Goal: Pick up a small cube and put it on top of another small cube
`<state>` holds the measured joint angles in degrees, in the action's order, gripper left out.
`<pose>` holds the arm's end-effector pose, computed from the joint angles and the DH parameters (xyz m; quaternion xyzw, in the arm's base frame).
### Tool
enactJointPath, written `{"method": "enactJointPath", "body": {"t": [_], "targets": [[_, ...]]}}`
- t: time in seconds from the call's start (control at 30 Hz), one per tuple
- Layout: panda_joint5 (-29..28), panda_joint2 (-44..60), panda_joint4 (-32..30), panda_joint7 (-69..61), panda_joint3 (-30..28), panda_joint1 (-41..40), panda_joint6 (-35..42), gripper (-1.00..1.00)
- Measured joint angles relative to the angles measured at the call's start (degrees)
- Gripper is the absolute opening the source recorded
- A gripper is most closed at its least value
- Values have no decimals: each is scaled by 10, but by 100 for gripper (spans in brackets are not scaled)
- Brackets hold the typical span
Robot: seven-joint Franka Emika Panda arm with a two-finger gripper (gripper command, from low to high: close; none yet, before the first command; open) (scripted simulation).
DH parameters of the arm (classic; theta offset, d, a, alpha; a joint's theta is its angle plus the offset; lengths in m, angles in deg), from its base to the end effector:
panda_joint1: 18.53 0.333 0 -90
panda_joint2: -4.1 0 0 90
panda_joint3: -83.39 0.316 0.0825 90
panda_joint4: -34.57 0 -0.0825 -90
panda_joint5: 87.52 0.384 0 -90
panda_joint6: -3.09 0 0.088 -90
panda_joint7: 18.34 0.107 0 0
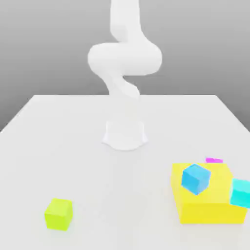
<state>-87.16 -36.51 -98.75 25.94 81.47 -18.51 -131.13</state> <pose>0.3810 -0.0168 0.6689 -0.8596 0.3679 -0.3250 0.1415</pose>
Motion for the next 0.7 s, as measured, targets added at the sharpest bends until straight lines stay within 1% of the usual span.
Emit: {"method": "enactJointPath", "body": {"t": [0.43,0.7], "targets": [[36,273,-81,-94,-95,-11,-127,0],[64,440,-130,-156,-125,-50,-204,0]]}}
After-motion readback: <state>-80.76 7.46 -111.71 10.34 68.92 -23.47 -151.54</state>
